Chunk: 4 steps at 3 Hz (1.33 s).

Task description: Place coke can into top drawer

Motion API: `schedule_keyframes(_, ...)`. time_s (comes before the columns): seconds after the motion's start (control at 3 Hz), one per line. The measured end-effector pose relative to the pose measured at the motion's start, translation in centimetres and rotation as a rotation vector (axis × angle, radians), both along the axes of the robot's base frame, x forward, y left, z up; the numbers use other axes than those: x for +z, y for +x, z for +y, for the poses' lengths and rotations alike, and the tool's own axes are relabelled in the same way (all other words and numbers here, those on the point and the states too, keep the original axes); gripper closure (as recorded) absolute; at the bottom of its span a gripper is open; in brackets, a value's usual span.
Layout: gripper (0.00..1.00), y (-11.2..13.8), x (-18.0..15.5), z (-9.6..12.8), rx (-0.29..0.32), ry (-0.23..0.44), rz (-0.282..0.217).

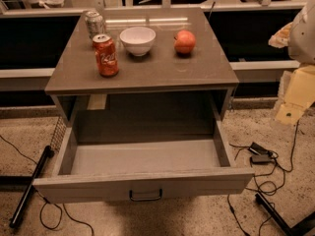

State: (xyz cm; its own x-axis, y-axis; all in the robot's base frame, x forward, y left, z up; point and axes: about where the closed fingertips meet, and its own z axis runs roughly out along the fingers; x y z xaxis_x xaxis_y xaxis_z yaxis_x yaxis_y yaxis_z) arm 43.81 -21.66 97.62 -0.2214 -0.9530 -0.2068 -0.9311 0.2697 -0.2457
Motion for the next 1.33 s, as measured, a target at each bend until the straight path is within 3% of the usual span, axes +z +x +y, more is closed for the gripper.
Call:
schedule_keyframes(0.33, 0.0, 0.0, 0.0, 0.0, 0.0, 0.0, 0.0)
schedule_keyframes(0.67, 0.0, 4.4, -0.2, 4.1, 0.082, 0.087, -0.021)
schedule_keyframes(1.0, 0.0, 11.4, -0.1, 13.5, 0.284, 0.197, -0.048)
schedule_keyframes(1.33, 0.0, 15.1, 1.0, 19.8, 0.402, 0.278, -0.081)
